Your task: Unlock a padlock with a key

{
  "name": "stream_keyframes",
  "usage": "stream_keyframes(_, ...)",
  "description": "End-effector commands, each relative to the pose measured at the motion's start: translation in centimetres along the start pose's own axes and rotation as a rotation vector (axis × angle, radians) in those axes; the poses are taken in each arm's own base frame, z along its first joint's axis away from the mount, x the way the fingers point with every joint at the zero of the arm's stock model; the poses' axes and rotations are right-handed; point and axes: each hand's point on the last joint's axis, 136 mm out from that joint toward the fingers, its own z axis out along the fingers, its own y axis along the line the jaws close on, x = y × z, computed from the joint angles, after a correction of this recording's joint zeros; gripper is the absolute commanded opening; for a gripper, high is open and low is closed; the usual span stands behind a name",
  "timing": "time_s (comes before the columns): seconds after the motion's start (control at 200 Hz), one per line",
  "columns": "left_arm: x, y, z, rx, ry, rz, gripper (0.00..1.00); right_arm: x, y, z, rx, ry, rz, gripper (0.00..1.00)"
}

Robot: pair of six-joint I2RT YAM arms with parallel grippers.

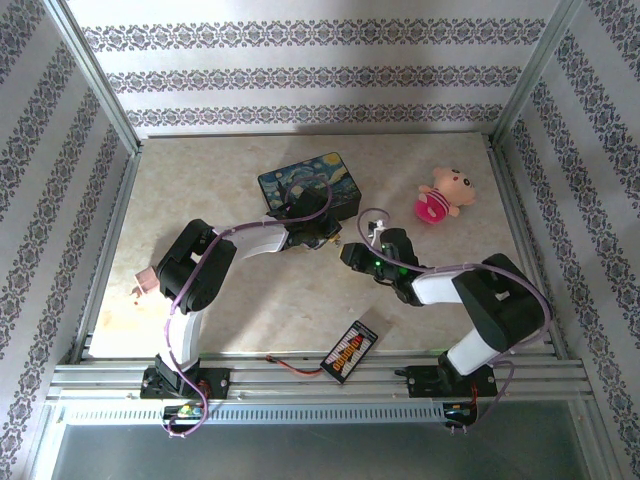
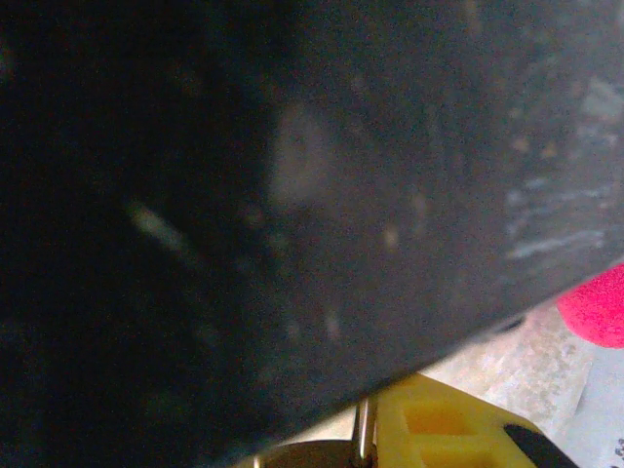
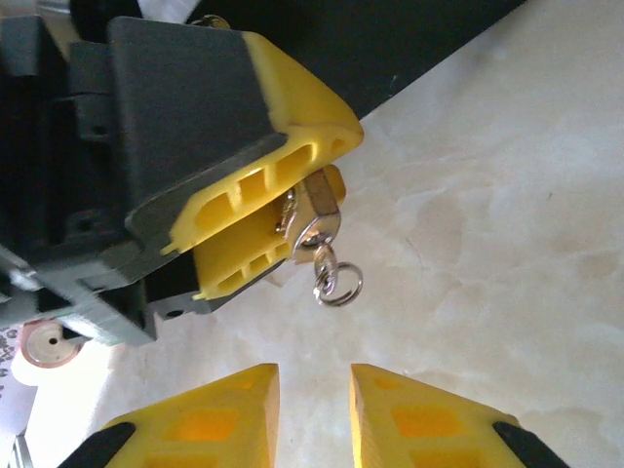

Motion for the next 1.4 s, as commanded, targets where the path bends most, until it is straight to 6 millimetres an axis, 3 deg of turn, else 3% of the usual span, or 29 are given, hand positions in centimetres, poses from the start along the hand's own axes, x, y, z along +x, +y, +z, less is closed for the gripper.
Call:
stream_keyframes(0.0,2.8,1.0,0.3,0.000,0.136,-0.060,0.10,-1.7,1.0,0.8,-0.052,-0.030,-0.006,0.24)
stream_keyframes(0.39,2.8,0.8,0.1,0.002,0.139,-0.054,0.10,-2.9,0.4,2.4,-0.072,-0.035,0.014,0.21)
stream_keyframes(0.705,3.1,0.8,0.2,0.005,0.148,-0.052,0.10,-3.2,0.8,3.1,-0.110,-0.039,0.027,0.09)
stream_keyframes(0.795,3.2,0.8,0.1,0.007,0.152,-0.050,0.10,-3.4,1.0,3.2,-0.123,-0.044,0.032,0.00)
stream_keyframes(0.954,3.4,0.3,0.1,0.029,0.158,-0.046,0.11,-3.8,1.4,3.4,-0.150,-0.057,0.048,0.00)
stream_keyframes(1.039,3.3,0.0,0.0,0.053,0.156,-0.048,0.21,-3.8,1.5,3.4,-0.163,-0.062,0.063,0.00)
stream_keyframes(1.119,3.1,-0.5,-0.2,0.088,0.147,-0.034,0.43,-3.7,1.4,3.4,-0.167,-0.063,0.075,0.00)
stream_keyframes(1.189,2.8,-0.8,-0.6,0.107,0.131,-0.017,0.53,-3.6,1.3,3.5,-0.167,-0.064,0.084,0.00)
stream_keyframes(1.394,1.9,-1.4,-1.6,0.159,0.083,0.015,0.58,-3.7,1.2,3.7,-0.176,-0.076,0.101,0.00)
